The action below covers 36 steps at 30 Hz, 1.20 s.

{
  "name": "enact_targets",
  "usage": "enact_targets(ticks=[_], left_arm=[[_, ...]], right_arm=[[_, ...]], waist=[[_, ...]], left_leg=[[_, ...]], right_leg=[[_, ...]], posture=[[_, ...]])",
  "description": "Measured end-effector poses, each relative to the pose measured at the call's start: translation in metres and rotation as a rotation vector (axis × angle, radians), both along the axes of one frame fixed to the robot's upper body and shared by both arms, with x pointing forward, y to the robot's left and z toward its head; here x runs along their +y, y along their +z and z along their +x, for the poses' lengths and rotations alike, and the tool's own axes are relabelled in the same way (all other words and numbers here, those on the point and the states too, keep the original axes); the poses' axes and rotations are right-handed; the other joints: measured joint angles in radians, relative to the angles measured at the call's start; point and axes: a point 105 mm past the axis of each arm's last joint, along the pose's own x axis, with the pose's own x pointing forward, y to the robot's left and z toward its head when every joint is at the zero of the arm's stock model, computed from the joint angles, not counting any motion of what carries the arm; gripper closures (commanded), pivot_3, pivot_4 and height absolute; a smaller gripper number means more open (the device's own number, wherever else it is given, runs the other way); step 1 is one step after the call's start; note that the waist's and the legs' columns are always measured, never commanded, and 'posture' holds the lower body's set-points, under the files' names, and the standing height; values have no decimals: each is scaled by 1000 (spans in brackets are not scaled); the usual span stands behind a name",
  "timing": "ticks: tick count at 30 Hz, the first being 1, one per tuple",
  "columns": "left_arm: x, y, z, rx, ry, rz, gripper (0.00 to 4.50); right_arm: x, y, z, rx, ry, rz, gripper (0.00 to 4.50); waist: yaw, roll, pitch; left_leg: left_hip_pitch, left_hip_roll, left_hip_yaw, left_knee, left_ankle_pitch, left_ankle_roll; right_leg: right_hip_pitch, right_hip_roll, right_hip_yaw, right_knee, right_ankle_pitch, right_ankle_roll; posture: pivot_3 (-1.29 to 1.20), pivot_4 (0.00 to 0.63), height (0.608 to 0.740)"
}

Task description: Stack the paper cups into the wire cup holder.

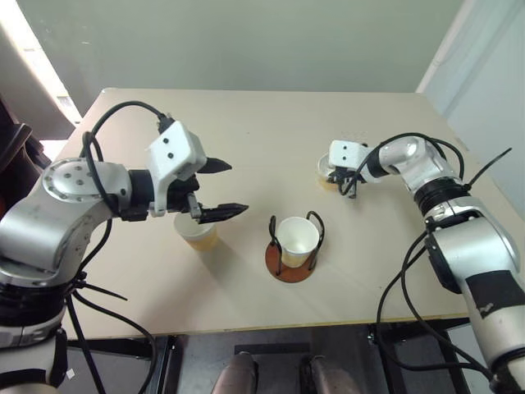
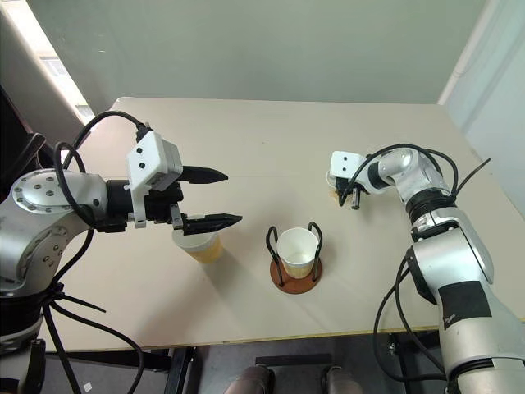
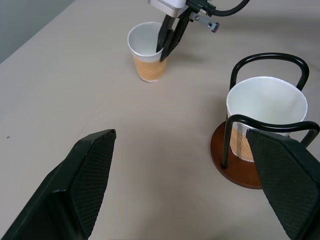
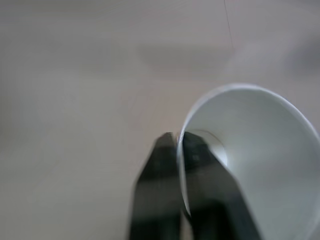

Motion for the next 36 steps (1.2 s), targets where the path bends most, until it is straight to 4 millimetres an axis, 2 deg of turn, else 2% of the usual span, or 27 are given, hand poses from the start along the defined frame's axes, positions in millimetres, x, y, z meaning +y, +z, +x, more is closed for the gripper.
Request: enact_targets(ticks=[4, 6, 8, 10, 12, 15, 19, 23, 28, 36], left_arm=[[-1, 0, -2, 7, -24, -2, 0], [-4, 0, -7, 27, -73, -3, 0], [-4, 2, -12, 38, -112, -1, 0], [-1, 7, -17, 44, -143, -14, 0], [3, 14, -21, 44, -164, -35, 0], [11, 22, -26, 57, -183, -55, 0], [21, 15, -32, 117, -200, -22, 0], [25, 11, -36, 143, -223, 17, 0], [27, 5, -33, 153, -221, 42, 0], [27, -2, -33, 171, -215, 48, 0]], right_arm=[[2, 9, -6, 13, 56, 19, 4462], [3, 32, -13, -5, 117, 59, 4462], [6, 66, -26, -33, 188, 129, 4462], [14, 104, -47, -66, 276, 205, 4462], [21, 131, -71, -90, 357, 246, 4462], [32, 147, -113, -44, 477, 276, 4462], [46, 136, -149, 72, 594, 279, 4462], [55, 117, -166, 128, 649, 206, 4462], [55, 100, -169, 168, 660, 148, 4462], [59, 77, -168, 212, 686, 76, 4462]], waist=[[0, 0, 0], [0, 1, 1], [0, 1, 1], [-1, 1, 1], [-1, 1, 1], [-1, 1, 1], [-4, 1, 1], [-6, 1, 1], [-11, 1, 1], [-19, 1, 1]], left_leg=[[-1, 0, 0, 0, 0, 0], [-3, 0, 0, 0, 0, 0], [-3, 0, 0, -1, 1, -1], [-3, 1, 0, -1, 1, -1], [-3, 2, 0, -1, 0, -2], [-3, 2, 0, -1, 0, -2], [-1, 2, 0, 2, 1, -3], [0, 3, 0, 2, 5, -2], [1, 3, -1, 1, 2, 8], [2, 4, -1, 1, 6, 11]], right_leg=[[0, 0, 0, 0, 0, 0], [-2, 0, 0, 1, 0, 0], [-2, 1, 0, 1, 1, 0], [-2, 2, 0, -1, 0, 0], [-1, 4, 0, -2, 0, 0], [-1, 4, 1, -2, 0, -1], [-1, 5, 3, -3, 0, -1], [-1, 5, 2, 0, 1, -3], [-1, 6, 2, 0, 5, -10], [-1, 6, 2, 0, 8, -15]], posture=[[0, 150, 740], [0, 150, 740], [0, 150, 740], [0, 150, 740], [0, 150, 740], [0, 150, 740], [0, 150, 740], [0, 150, 740], [0, 150, 740], [0, 150, 740]])
